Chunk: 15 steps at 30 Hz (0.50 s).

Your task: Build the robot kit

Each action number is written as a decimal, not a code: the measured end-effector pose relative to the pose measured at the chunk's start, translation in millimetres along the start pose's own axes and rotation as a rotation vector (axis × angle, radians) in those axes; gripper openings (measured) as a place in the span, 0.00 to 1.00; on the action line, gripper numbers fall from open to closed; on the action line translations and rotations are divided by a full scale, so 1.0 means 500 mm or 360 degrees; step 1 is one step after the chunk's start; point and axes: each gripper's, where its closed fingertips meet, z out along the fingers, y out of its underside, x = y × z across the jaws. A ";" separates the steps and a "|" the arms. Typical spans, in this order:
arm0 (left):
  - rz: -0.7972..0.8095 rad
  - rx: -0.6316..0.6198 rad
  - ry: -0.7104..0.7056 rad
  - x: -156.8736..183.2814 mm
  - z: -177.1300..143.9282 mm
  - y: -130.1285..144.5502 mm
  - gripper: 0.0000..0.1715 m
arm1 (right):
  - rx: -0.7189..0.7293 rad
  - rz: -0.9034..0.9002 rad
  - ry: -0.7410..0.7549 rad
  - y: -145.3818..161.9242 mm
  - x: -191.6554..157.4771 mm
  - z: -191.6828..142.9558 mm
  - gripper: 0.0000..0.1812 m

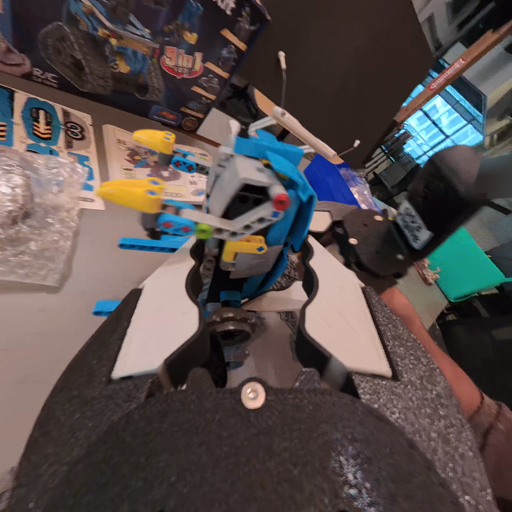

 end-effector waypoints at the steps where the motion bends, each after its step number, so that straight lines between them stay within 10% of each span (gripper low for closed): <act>1: 0.0013 -0.0010 0.0038 0.013 -0.003 0.009 0.43 | -0.0009 -0.0014 -0.0036 0.015 -0.004 -0.002 0.37; 15: 0.0333 -0.0096 0.0087 0.018 0.029 0.115 0.34 | -0.0109 -0.0411 -0.0453 0.110 0.003 -0.034 0.37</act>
